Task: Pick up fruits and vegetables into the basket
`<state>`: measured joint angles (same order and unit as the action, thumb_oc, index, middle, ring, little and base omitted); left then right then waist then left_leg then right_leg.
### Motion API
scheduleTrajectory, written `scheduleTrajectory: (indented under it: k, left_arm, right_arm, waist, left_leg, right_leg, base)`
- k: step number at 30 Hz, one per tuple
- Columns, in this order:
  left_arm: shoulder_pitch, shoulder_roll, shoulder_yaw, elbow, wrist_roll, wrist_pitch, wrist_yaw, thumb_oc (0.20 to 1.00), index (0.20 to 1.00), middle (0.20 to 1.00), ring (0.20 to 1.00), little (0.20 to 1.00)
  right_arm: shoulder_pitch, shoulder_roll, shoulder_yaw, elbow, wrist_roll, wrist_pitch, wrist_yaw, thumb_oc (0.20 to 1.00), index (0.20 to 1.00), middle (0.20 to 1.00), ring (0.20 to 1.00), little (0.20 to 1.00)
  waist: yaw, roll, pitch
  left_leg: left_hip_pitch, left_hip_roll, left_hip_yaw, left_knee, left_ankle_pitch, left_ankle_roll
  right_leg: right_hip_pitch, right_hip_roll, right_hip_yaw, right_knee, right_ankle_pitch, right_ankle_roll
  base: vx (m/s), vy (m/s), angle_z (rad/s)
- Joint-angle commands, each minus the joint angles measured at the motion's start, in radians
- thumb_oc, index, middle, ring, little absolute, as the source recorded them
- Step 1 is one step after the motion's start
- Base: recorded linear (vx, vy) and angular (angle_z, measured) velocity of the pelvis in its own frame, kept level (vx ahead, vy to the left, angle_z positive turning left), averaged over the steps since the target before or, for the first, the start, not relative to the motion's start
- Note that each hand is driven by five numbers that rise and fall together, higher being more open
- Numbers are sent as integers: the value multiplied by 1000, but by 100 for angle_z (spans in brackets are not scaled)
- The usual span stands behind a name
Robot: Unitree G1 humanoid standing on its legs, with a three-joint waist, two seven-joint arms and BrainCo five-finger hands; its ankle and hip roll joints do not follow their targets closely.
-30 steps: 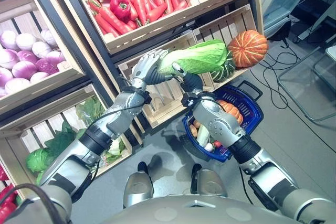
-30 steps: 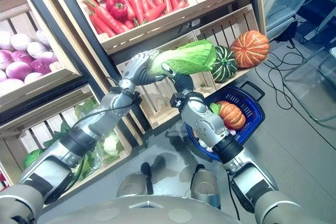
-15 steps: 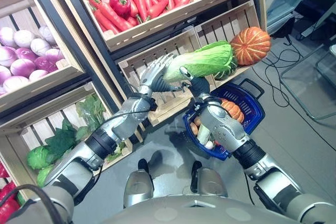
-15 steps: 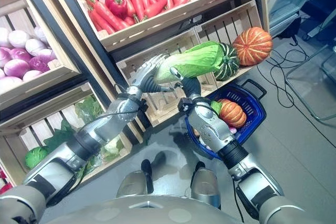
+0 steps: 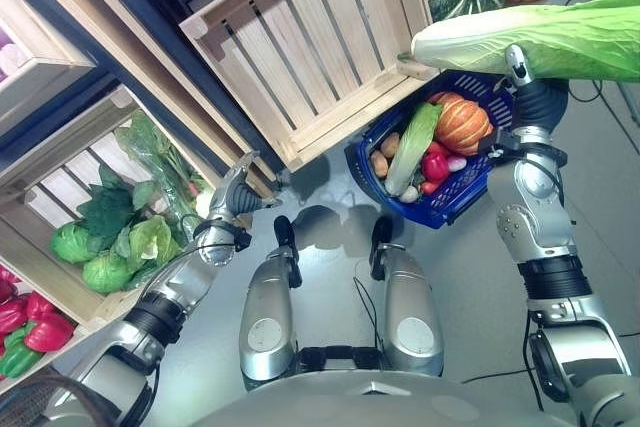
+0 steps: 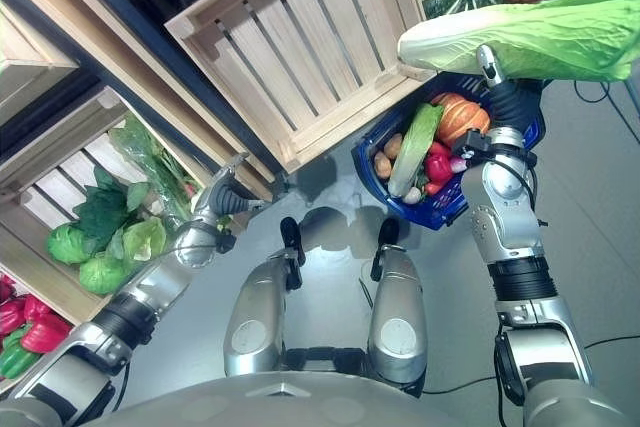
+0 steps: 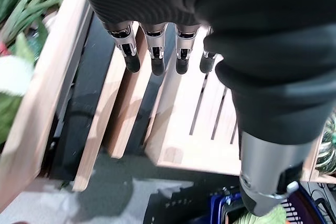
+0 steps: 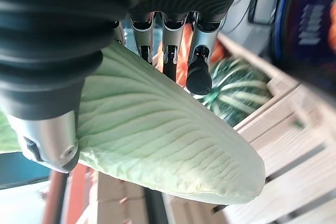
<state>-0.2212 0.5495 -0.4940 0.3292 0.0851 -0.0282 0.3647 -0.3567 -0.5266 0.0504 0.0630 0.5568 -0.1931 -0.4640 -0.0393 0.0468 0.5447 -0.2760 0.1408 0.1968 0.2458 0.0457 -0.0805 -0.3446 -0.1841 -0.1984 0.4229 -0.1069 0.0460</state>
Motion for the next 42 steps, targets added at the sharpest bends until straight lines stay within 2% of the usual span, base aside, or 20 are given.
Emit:
scheduleTrajectory:
  k: [1, 2, 3, 6, 9, 10, 11, 12, 13, 17, 19, 24, 29, 36, 42]
  left_arm:
    - [59, 16, 50, -59, -74, -86, -22, 1000, 1000, 1000, 1000, 1000]
    - [61, 16, 50, -61, -80, -90, -29, 1000, 1000, 1000, 1000, 1000]
    - [74, 10, 45, -76, -129, -104, -80, 1000, 1000, 1000, 1000, 1000]
    - [87, -2, 22, -98, -229, -107, -186, 1000, 1000, 1000, 1000, 1000]
    - [91, -19, -7, -111, -314, -94, -281, 1000, 1000, 1000, 1000, 1000]
    - [104, -27, -37, -116, -371, -76, -327, 1000, 1000, 1000, 1000, 1000]
    - [109, -30, -52, -119, -405, -58, -360, 1000, 1000, 1000, 1000, 1000]
    - [103, -31, -50, -121, -406, -58, -363, 1000, 1000, 1000, 1000, 1000]
    - [116, -32, -74, -116, -444, -43, -372, 1000, 1000, 1000, 1000, 1000]
    - [135, -31, -94, -82, -566, -56, -403, 1000, 1000, 1000, 1000, 1000]
    - [140, -34, -89, -70, -606, -62, -414, 1000, 1000, 1000, 1000, 1000]
    - [161, -34, -78, -57, -667, -88, -423, 1000, 1000, 1000, 1000, 1000]
    - [173, -28, -67, -85, -711, -97, -446, 1000, 1000, 1000, 1000, 1000]
    - [168, -14, -67, -97, -717, -110, -432, 1000, 1000, 1000, 1000, 1000]
    - [161, -8, -77, -123, -710, -103, -403, 1000, 1000, 1000, 1000, 1000]
  right_arm:
    - [-7, -85, -105, -101, -95, -60, -78, 200, 200, 200, 200, 200]
    - [-7, -88, -107, -99, -107, -52, -87, 200, 200, 200, 200, 200]
    - [-5, -114, -116, -81, -146, -19, -131, 200, 200, 200, 200, 200]
    - [-31, -164, -125, -18, -174, 42, -177, 200, 200, 200, 200, 200]
    - [-74, -199, -119, 50, -171, 84, -197, 200, 200, 200, 200, 200]
    - [-101, -224, -112, 106, -175, 118, -189, 200, 200, 200, 200, 200]
    - [-124, -237, -102, 151, -187, 135, -184, 200, 200, 200, 200, 200]
    - [-136, -240, -101, 158, -188, 138, -182, 200, 200, 200, 200, 200]
    - [-171, -257, -77, 227, -164, 166, -169, 200, 200, 200, 200, 200]
    - [-293, -287, -10, 448, -154, 237, -152, 200, 200, 200, 200, 200]
    - [-344, -292, 18, 538, -134, 251, -154, 200, 200, 200, 200, 200]
    - [-425, -292, 48, 723, -32, 246, -62, 200, 200, 200, 200, 200]
    - [-500, -303, 92, 880, 30, 293, 52, 200, 200, 200, 200, 200]
    - [-543, -275, 99, 1087, 92, 356, 168, 200, 200, 200, 200, 200]
    - [-538, -261, 62, 1178, 97, 397, 131, 200, 200, 200, 200, 200]
  waist:
    - [-32, 7, -25]
    - [-32, 9, -25]
    - [-31, 22, -25]
    - [-26, 47, -25]
    - [-17, 72, -25]
    - [-12, 90, -25]
    - [-6, 104, -25]
    - [-5, 107, -25]
    - [3, 123, -25]
    - [29, 161, -25]
    - [42, 176, -25]
    - [75, 213, -25]
    - [110, 254, -25]
    - [142, 272, -25]
    - [159, 279, -25]
  left_leg:
    - [-53, -13, 29, 121, -135, 17]
    - [-59, -13, 29, 124, -134, 17]
    - [-89, -14, 31, 128, -128, 16]
    - [-142, -20, 30, 135, -119, 13]
    - [-180, -26, 29, 134, -110, 12]
    - [-184, -34, 16, 142, -130, 1]
    - [-199, -38, 16, 144, -127, 1]
    - [-219, -35, 28, 138, -104, 10]
    - [-224, -45, 17, 152, -128, 2]
    - [-285, -50, 22, 161, -118, 4]
    - [-310, -52, 20, 168, -117, 6]
    - [-358, -67, 9, 185, -119, 12]
    - [-406, -83, -4, 186, -111, 18]
    - [-460, -93, -21, 213, -119, 37]
    - [-482, -101, -37, 245, -135, 50]
  right_leg:
    - [-60, 10, -8, 52, -37, -2]
    - [-66, 9, -8, 56, -38, -2]
    - [-103, 8, -9, 78, -45, -5]
    - [-166, 3, -9, 108, -53, -7]
    - [-212, -2, -10, 127, -59, -9]
    - [-223, -5, 1, 151, -90, -1]
    - [-244, -10, 2, 163, -94, -1]
    - [-264, -12, -10, 157, -70, -11]
    - [-276, -17, 5, 186, -104, -3]
    - [-352, -24, 11, 224, -115, -11]
    - [-381, -28, 12, 241, -119, -16]
    - [-435, -42, 8, 279, -131, -30]
    - [-492, -59, 4, 308, -135, -38]
    - [-541, -58, 2, 337, -143, -49]
    - [-553, -63, 1, 354, -146, -53]
  base:
    - [-42, -18, 6]
    - [-62, -21, 1]
    - [-40, -11, -4]
    - [-42, -13, -2]
    - [22, 9, 0]
    - [65, 35, 1]
    - [5, 29, 5]
    - [6, 23, 4]
    - [0, 0, 0]
    - [18, 8, -5]
    - [-4, -15, 2]
    - [-3, -26, 9]
    - [-1, -22, 11]
    - [-9, -55, 8]
    - [-13, -32, 8]
